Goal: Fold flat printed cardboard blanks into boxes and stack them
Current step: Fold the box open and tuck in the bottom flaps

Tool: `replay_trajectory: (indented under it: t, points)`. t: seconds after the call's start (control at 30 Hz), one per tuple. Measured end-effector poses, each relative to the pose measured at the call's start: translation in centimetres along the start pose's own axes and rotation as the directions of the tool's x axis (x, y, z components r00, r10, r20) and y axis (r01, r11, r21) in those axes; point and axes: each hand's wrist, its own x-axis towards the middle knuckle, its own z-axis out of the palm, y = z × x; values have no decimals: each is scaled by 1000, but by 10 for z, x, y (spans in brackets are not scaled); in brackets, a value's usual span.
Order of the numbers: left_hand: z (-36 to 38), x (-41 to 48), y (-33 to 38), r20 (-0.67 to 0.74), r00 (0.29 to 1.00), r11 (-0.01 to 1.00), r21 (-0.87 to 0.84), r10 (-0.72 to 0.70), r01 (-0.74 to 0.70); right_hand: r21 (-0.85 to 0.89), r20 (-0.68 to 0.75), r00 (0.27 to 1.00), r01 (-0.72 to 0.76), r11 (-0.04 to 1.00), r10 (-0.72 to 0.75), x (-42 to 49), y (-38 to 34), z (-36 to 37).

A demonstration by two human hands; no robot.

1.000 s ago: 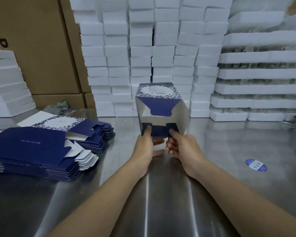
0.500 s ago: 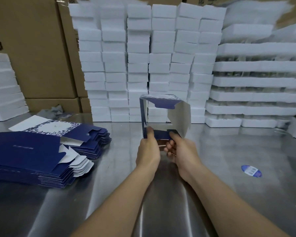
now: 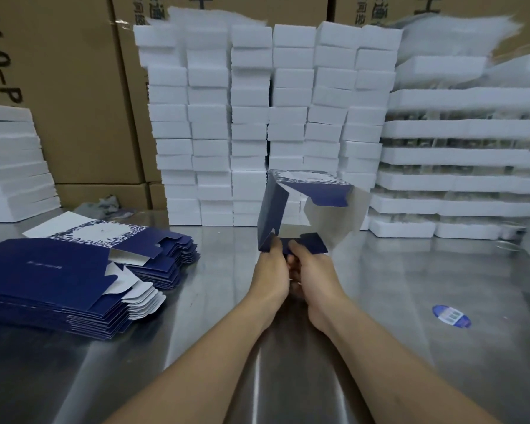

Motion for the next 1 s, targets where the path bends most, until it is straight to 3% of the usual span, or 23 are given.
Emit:
replay_trajectory:
  t: [0.33,0.63,0.8,1.0]
  points:
    - [-8,1,6,-36,994,980,-175,-100,93,-24,-1,998,-58,998,58,0,-2,0]
    - [-9,1,3,-3,1000,988,-150,-24,23,52,-53,997,-51,997,53,4,4,-2]
    - [-10,-5,-1,53,996,997,12,77,-78,2,-30,999,-10,1000,10,5,7,-6]
    - [-12,-4,0,15,999,999,-21,45,-45,-9,30,999,-11,1000,11,9,7,-6]
